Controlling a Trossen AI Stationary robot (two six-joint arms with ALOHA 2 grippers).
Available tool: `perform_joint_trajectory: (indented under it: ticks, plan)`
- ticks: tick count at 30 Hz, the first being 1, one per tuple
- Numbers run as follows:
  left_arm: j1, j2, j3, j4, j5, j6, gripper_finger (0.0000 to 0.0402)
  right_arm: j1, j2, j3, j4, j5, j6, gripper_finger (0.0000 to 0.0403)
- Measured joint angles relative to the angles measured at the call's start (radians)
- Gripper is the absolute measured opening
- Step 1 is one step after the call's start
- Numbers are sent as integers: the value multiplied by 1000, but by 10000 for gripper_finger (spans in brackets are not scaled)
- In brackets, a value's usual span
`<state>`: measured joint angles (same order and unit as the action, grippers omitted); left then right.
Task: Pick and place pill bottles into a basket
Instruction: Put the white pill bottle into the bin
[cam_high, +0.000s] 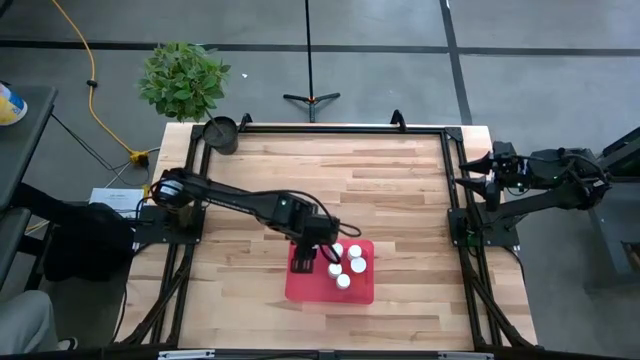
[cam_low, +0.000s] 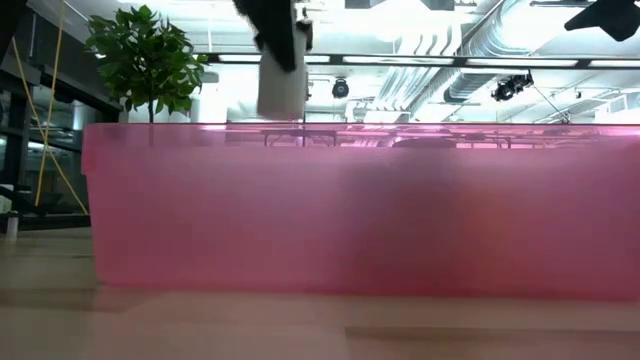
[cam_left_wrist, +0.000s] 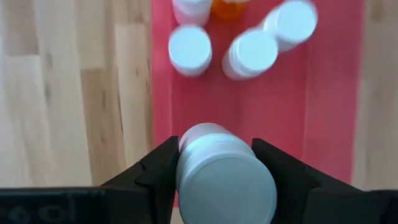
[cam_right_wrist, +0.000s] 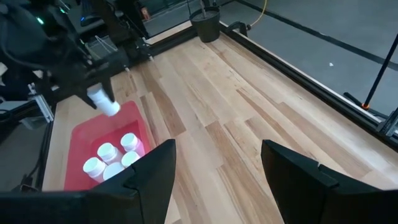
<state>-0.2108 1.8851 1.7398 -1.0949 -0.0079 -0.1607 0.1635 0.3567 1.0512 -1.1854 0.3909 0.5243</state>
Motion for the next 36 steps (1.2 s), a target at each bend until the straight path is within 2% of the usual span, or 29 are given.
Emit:
perform_joint_trajectory:
  ticks: [7, 16, 26, 36]
  plan:
    - [0, 1, -110, 76, -4, 6, 216, 0, 0, 0, 0, -6, 0, 226]
    - [0, 0, -249, 251, 31, -2, 216, 0, 0, 0, 0, -9, 27, 226]
    - [1, 0, -356, 430, 42, -14, 216, 0, 0, 0, 0, -13, 37, 226]
    - [1, 0, -414, 494, 43, -53, 216, 0, 0, 0, 0, -13, 37, 226]
